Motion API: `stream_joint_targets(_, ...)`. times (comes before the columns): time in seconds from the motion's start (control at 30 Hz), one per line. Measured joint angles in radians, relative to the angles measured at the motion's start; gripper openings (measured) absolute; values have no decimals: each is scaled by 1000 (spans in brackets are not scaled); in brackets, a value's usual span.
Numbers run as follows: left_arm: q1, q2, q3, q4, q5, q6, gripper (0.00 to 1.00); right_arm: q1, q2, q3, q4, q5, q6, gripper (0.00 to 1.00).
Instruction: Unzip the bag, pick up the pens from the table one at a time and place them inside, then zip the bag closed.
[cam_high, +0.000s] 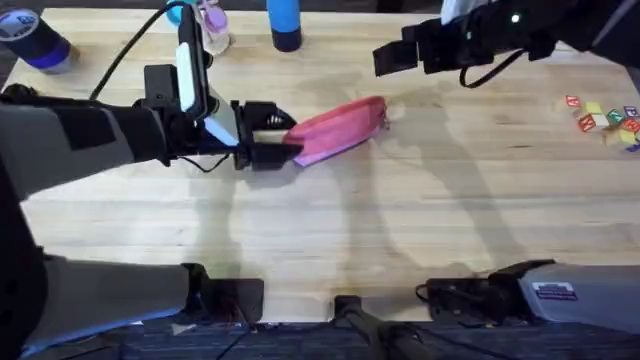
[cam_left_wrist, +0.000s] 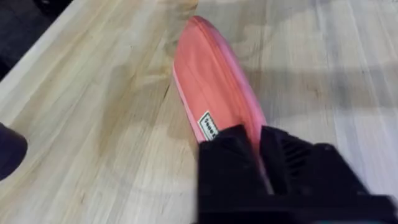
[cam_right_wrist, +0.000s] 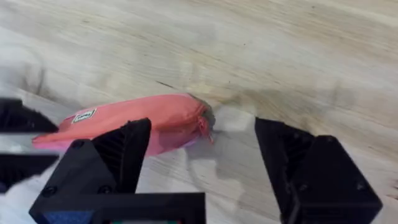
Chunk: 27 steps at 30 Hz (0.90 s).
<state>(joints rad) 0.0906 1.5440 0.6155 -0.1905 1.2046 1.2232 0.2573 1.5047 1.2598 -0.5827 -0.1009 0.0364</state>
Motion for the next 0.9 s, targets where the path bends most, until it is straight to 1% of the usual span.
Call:
stream_joint_targets(0.07,0,0,0,0,1,0,704,0,0,0,0,0,0,997)
stream_joint_targets(0.13,0,0,0,-2,4,-3,992,0,0,0,0,0,-1,997)
stream_joint_targets(0.5,0,0,0,-2,4,-4,993,0,0,0,0,0,-1,997)
stream_joint_targets(0.57,0,0,0,-2,3,-14,993,0,0,0,0,0,-1,997)
stream_joint_targets(0.63,0,0,0,-2,-8,-49,995,0,0,0,0,0,-1,997)
stream_joint_targets(0.73,0,-19,0,-4,-59,-139,995,0,0,0,0,0,-2,997)
stream_joint_targets(0.8,0,-58,0,-4,-96,-201,994,0,0,0,0,0,-4,997)
stream_joint_targets(0.9,0,-161,0,-4,-158,-311,994,0,0,0,-10,0,-16,997)
